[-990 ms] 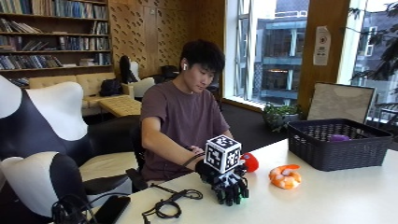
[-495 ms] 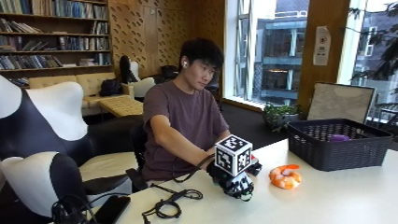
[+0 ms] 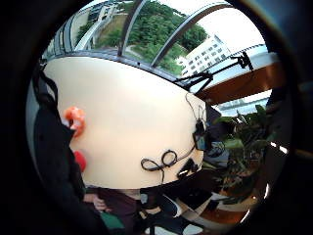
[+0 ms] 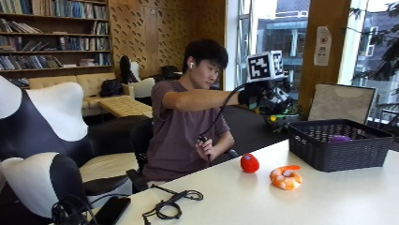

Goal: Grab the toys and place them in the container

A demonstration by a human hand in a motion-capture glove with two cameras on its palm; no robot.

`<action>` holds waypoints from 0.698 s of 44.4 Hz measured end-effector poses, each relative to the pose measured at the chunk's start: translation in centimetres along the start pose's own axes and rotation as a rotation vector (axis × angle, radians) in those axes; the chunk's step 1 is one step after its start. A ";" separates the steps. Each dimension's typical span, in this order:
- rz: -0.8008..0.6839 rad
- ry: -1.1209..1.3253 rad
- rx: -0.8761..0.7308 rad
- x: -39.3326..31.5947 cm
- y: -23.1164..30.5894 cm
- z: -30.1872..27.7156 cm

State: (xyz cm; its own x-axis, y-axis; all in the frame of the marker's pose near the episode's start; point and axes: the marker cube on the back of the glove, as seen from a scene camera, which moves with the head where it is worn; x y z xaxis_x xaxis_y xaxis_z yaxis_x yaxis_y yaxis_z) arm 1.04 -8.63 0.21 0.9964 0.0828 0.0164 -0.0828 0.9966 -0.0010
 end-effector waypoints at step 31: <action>-0.289 -0.070 0.026 -35.2 -9.4 3.9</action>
State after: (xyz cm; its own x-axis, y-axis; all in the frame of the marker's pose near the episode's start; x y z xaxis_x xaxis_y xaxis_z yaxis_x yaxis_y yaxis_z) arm -33.29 -20.87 3.56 0.9752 -0.2059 0.0811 0.2033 0.9783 0.0398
